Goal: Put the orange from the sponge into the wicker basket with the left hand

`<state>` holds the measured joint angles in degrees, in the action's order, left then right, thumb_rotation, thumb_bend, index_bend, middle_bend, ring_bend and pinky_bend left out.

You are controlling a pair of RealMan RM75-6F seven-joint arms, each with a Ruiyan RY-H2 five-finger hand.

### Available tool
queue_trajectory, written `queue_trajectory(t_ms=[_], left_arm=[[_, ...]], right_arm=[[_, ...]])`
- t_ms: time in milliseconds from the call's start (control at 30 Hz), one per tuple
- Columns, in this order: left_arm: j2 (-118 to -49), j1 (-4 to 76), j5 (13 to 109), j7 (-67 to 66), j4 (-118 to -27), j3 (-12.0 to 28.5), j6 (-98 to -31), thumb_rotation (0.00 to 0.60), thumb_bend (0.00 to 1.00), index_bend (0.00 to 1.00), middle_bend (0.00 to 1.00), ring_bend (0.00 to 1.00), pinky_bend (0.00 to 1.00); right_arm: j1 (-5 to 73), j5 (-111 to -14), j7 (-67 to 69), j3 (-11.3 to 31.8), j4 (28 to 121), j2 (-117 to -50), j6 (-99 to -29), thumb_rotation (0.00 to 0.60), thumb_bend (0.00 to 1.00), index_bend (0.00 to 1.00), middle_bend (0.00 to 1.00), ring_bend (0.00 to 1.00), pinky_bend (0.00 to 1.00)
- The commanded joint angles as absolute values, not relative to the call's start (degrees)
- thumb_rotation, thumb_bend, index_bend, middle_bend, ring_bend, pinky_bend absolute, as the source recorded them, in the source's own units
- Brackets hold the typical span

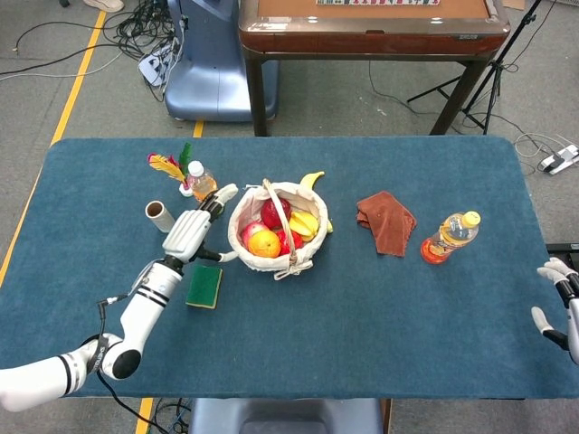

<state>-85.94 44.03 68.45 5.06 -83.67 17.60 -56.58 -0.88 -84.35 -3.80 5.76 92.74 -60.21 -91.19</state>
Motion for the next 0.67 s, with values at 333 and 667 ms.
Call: queue_trajectory(t_ms=[333, 667], left_arm=[[-72.7, 31.0, 66.7, -4.5, -95.4, 9.7, -67.7, 0.6, 0.11, 0.05, 0.0, 0.05, 0.26], [-70.6, 20.6, 75.2, -9.1, -95.6, 2.8, -81.5, 0.6, 0.11, 0.07, 0.0, 0.06, 0.23]], right_arm=[[0.7, -85.0, -2.6, 5.7, 91.6, -60.2, -88.8, 0.6, 0.25, 0.29, 0.26, 0.28, 0.42], [2.0, -85.7, 0.1, 5.2, 91.6, -60.0, -86.6, 0.6, 0.25, 0.29, 0.27, 0.28, 0.42]])
